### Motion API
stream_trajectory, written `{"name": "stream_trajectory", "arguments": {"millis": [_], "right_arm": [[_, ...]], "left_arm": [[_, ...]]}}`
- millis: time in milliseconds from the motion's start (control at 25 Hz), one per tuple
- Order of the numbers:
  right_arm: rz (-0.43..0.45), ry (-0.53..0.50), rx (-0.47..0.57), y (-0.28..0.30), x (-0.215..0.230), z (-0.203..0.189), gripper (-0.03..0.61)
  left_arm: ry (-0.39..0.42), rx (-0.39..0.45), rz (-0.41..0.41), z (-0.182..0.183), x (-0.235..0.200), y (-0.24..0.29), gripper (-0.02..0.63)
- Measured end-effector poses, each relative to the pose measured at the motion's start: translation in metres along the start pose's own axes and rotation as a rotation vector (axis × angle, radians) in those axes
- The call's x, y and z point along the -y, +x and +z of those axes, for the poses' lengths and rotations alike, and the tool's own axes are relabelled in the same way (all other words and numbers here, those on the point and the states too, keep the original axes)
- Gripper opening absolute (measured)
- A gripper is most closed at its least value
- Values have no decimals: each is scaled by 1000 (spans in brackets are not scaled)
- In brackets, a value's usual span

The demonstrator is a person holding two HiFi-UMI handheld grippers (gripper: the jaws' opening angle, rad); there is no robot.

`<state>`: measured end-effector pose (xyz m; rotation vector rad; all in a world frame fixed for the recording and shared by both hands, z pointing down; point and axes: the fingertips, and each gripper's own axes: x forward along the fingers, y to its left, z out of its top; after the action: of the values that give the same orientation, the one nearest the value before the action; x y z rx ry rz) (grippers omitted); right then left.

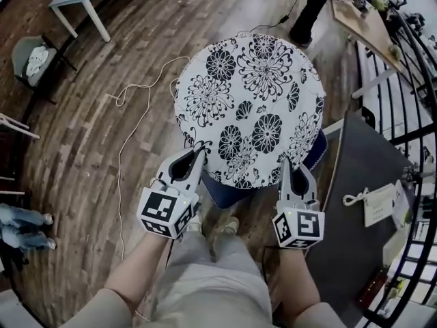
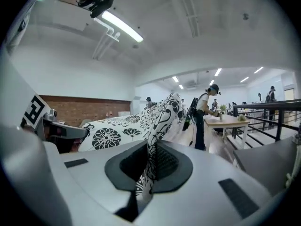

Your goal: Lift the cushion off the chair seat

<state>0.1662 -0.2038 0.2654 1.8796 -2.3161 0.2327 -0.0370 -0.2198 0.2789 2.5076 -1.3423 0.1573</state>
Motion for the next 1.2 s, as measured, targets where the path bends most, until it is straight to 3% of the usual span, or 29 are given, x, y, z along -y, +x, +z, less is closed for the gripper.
{"name": "stream_trajectory", "arguments": {"millis": [80, 120, 160, 240, 280, 320, 400, 640, 760, 880, 1000, 1200], "right_arm": [[0, -7, 58, 24, 8, -21, 12], [-2, -1, 52, 39, 11, -58, 12], [-8, 23, -11, 43, 9, -112, 12], [-27, 104, -254, 24, -5, -244, 12], [-28, 128, -331, 30, -8, -302, 12], [-21, 135, -357, 49, -5, -347, 12], [-4, 121, -343, 83, 3, -398, 12], [32, -8, -279, 89, 3, -401, 13], [36, -3, -288, 85, 3, -402, 12], [22, 11, -277, 85, 1, -399, 12], [10, 30, -304, 86, 2, -391, 12], [21, 53, -357, 93, 4, -382, 13]], "left_arm": [[0, 44, -2, -21, -14, 27, 18], [-12, 34, 0, -57, -28, 44, 18], [-49, -26, 3, -111, -38, 51, 18], [-175, -252, 0, -243, -48, 41, 18], [-216, -323, -2, -299, -59, 48, 18], [-229, -345, -2, -341, -73, 66, 18], [-215, -329, -1, -386, -96, 99, 18], [-183, -285, 18, -391, -100, 104, 18], [-183, -271, 6, -389, -96, 101, 18], [-133, -263, -4, -381, -96, 102, 20], [-84, -290, -13, -368, -94, 104, 20], [-79, -342, -21, -358, -91, 108, 20]]}}
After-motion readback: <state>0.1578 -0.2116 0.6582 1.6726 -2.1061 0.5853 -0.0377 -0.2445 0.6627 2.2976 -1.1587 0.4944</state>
